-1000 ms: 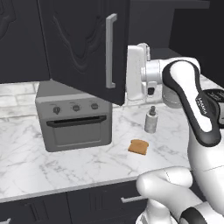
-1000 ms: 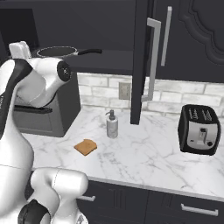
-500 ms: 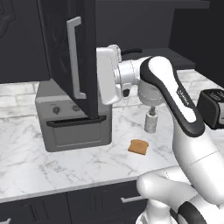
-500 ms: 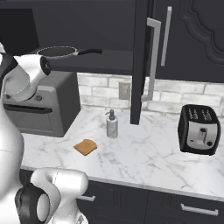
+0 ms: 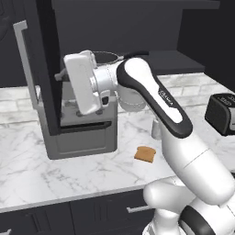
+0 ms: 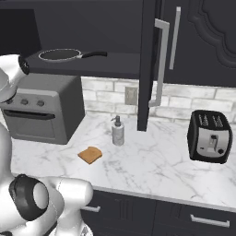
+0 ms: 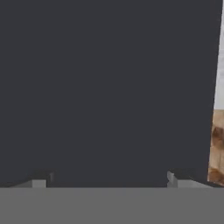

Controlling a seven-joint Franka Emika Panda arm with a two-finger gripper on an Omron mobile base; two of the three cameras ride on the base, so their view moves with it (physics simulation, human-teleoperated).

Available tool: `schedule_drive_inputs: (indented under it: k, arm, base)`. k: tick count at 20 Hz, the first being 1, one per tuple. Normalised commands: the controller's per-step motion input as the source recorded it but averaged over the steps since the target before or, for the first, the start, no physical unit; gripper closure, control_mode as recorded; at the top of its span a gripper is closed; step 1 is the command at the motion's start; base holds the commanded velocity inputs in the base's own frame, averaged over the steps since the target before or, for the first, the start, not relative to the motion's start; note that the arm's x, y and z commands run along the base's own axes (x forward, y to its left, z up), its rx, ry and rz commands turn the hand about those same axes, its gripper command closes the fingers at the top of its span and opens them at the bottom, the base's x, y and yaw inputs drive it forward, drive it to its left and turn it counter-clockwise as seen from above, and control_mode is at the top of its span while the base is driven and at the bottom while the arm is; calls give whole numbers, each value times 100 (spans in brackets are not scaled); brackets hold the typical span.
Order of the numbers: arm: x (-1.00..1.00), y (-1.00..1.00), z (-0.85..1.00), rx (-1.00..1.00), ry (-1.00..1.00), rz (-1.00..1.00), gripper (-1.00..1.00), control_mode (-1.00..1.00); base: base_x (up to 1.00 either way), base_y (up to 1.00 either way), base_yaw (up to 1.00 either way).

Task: Pick the pan from the cabinet and place it on the stove. Then turn on the stove burner for the pan.

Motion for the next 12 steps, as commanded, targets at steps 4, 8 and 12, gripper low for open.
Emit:
schedule_drive_inputs:
  k: [4, 8, 12]
  arm:
    - [-22, 58, -4, -10, -12, 2, -100, -100]
    - [-10, -5, -11, -7, -5, 3, -100, -100]
    - [-29, -51, -3, -2, -22, 0, -100, -100]
  base:
    - [0, 0, 0]
    - [0, 0, 0]
    - [0, 0, 0]
